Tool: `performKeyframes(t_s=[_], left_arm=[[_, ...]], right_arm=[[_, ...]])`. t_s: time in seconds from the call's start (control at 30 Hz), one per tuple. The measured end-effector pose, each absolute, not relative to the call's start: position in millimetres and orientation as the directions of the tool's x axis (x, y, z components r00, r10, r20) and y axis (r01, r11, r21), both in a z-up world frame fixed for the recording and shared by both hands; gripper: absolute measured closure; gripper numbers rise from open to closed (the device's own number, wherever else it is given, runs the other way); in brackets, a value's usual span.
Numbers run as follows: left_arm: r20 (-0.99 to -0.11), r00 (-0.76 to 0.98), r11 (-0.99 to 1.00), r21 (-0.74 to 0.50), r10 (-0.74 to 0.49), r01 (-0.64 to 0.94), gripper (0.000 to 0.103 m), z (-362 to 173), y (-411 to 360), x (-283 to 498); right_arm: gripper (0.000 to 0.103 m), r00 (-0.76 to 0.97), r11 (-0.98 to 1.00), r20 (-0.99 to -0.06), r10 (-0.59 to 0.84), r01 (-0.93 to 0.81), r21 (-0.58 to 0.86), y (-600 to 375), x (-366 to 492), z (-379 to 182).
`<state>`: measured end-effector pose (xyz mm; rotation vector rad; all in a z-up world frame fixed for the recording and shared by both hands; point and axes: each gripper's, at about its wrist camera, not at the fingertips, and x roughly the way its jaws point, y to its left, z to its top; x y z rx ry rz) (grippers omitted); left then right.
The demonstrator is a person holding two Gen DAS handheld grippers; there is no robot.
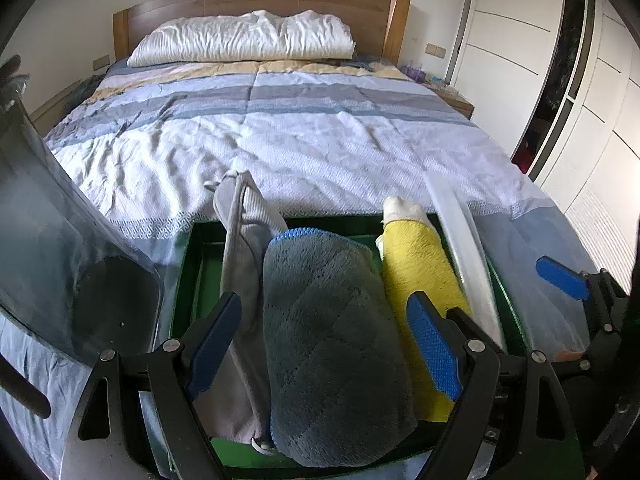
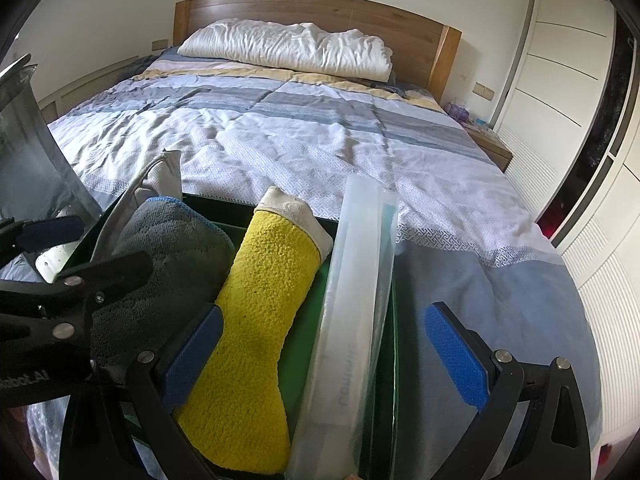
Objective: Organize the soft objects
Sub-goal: 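Withdraw both open grippers up and back from the green tray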
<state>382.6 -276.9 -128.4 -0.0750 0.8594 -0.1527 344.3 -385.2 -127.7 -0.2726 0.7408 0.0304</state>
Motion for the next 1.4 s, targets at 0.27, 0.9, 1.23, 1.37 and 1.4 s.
performKeyframes(t_s=[0.27, 0.9, 1.23, 1.37, 1.4], left_arm=[[-0.724, 0.665, 0.983, -0.152, -0.183, 0.104, 0.012, -112, -273, 376], [-0.687, 0.7, 0.98, -0.156, -0.196, 0.121, 0.012, -87, -272, 348], [-0.666, 0.722, 0.98, -0.184, -0.185, 0.082, 0.012, -70, -265, 330], [-0.662, 0.728, 0.977, -0.206, -0.18, 0.054, 0.012, -65, -257, 327], [-0.661, 0.729, 0.976, -0.215, -0.176, 0.041, 0.012, -64, -254, 327]], right_arm=[[0.0, 0.744, 0.962, -0.665, -0.071, -0.126, -0.243, -381, 340, -121], [0.0, 0.729, 0.966, -0.679, -0.087, -0.104, -0.236, -379, 324, -105], [0.0, 0.731, 0.97, -0.676, -0.097, -0.083, -0.23, -380, 308, -89], [0.0, 0.734, 0.968, -0.67, -0.11, -0.075, -0.241, -378, 301, -81], [0.0, 0.734, 0.967, -0.669, -0.112, -0.073, -0.243, -377, 300, -79]])
